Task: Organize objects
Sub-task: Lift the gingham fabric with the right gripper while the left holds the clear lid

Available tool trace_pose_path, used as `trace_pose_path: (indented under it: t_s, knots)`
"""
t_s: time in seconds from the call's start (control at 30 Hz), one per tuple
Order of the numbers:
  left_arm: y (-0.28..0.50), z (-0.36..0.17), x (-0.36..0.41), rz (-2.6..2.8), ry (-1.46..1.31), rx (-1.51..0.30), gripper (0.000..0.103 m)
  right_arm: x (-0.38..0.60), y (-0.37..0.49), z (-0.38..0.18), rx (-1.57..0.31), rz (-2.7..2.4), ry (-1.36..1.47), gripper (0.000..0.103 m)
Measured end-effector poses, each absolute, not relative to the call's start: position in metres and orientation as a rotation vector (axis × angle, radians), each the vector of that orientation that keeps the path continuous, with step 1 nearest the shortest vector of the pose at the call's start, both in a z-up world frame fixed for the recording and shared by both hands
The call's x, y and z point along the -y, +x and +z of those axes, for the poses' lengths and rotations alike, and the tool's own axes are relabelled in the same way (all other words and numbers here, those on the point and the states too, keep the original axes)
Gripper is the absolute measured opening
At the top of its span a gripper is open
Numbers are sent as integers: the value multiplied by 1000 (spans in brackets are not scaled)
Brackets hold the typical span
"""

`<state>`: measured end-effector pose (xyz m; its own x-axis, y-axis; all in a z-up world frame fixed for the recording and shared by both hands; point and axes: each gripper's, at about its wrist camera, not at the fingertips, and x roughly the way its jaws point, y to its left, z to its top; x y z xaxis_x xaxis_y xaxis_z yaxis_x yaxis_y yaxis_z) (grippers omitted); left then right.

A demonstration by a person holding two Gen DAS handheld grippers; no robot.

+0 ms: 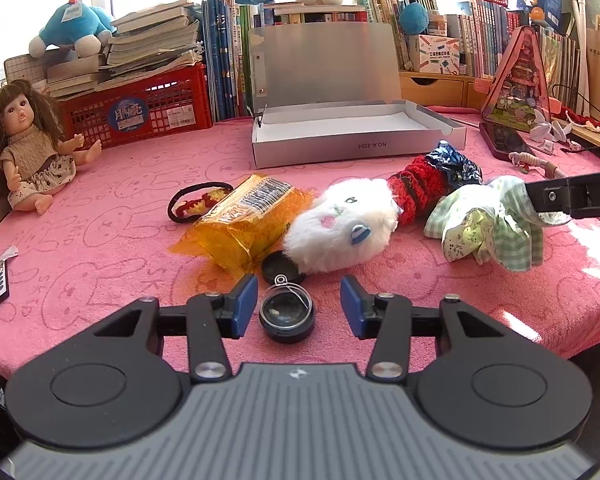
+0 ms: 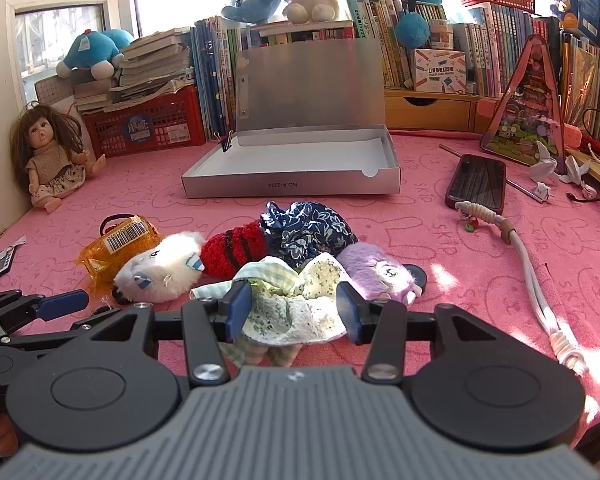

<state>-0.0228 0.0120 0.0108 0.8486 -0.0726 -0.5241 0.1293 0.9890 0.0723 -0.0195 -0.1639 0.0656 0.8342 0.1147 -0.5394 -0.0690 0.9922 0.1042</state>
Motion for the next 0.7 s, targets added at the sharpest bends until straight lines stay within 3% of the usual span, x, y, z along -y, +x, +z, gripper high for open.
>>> trace_pose_path:
  t_s: [0.3,0.7]
  knots:
    - [-13,6,-18,-86,75,-586,43,152,-30,78,-503,177,51,63]
    - [-8,1,-20,-82,63,-601,42,135,-20,51,-624,188,-11,70]
